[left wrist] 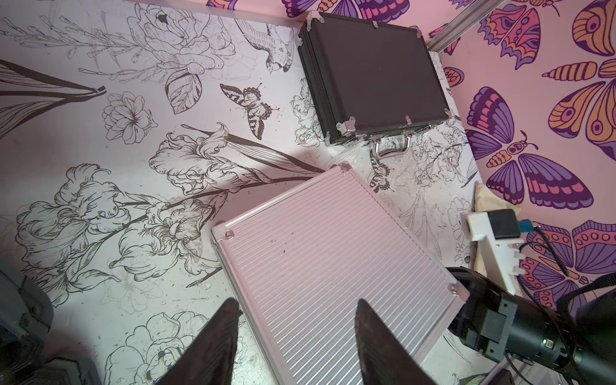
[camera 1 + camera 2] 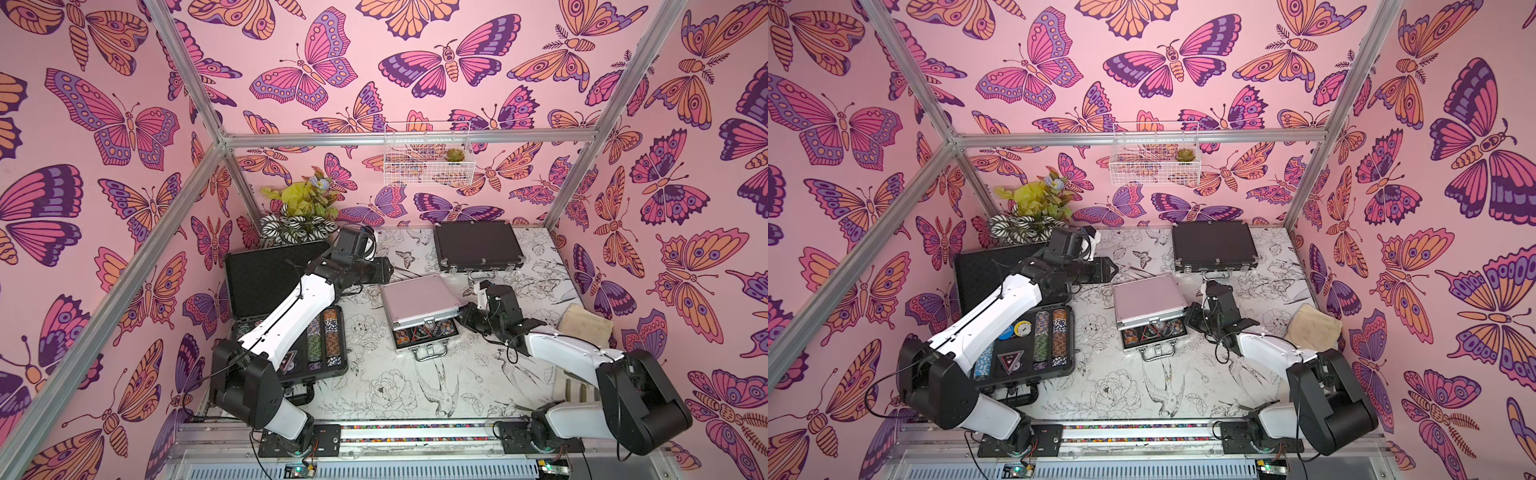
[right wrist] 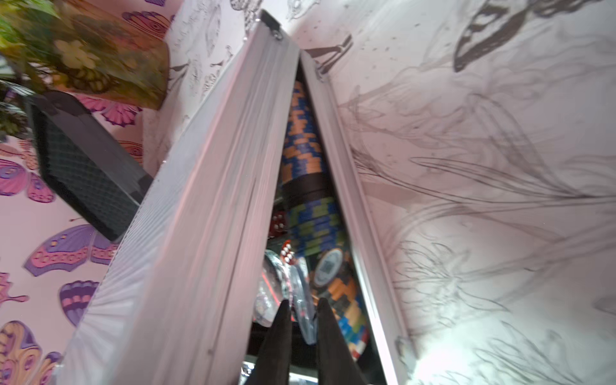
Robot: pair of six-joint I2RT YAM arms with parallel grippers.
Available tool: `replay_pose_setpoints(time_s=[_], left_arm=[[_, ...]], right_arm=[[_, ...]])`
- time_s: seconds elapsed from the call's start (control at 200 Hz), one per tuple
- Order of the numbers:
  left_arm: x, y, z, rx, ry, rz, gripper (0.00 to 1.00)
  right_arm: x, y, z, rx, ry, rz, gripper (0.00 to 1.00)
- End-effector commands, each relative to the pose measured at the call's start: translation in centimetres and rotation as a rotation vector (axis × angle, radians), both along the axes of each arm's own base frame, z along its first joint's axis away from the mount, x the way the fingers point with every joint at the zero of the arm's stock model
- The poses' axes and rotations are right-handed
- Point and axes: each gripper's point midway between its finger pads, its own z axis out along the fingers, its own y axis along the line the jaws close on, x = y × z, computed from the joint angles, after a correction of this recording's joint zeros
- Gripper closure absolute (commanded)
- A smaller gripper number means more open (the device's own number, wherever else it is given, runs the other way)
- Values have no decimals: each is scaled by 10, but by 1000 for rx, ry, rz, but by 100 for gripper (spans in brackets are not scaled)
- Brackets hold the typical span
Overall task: Close the poker set cases
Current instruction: Close the lid of the poker set case.
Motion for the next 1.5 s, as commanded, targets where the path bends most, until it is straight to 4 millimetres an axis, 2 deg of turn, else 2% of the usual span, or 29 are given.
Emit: replay_pose_setpoints(time_s=[0.0,0.236,0.451,0.772,0.912,1.077,1.263,1.493], left_arm=[[-8,1,-7,-2,26,-4,43],[-10,-3,-14,7,43,-14,44],[-23,-14,-47,59,100,-27,45],[-40,-45,-93,103,175,-87,47],[-44,-57,-106,118,191,-111,48],[-50,-69,-120,143,204,-136,49],[-58,-70,-142,175,227,-140,51],[-69,-56,-170,216,266,-108,52]], right_arm=[[-7,-11,-4,-102,-2,37,81],[-9,-20,-12,-181,9,53,80],[-8,-20,-19,-199,24,63,80],[-14,-26,-24,-245,44,81,79],[-16,-32,-20,-279,39,78,78],[-21,-36,-17,-303,40,87,72],[-23,-29,-8,-261,19,118,69],[-34,-11,1,-207,7,197,59]])
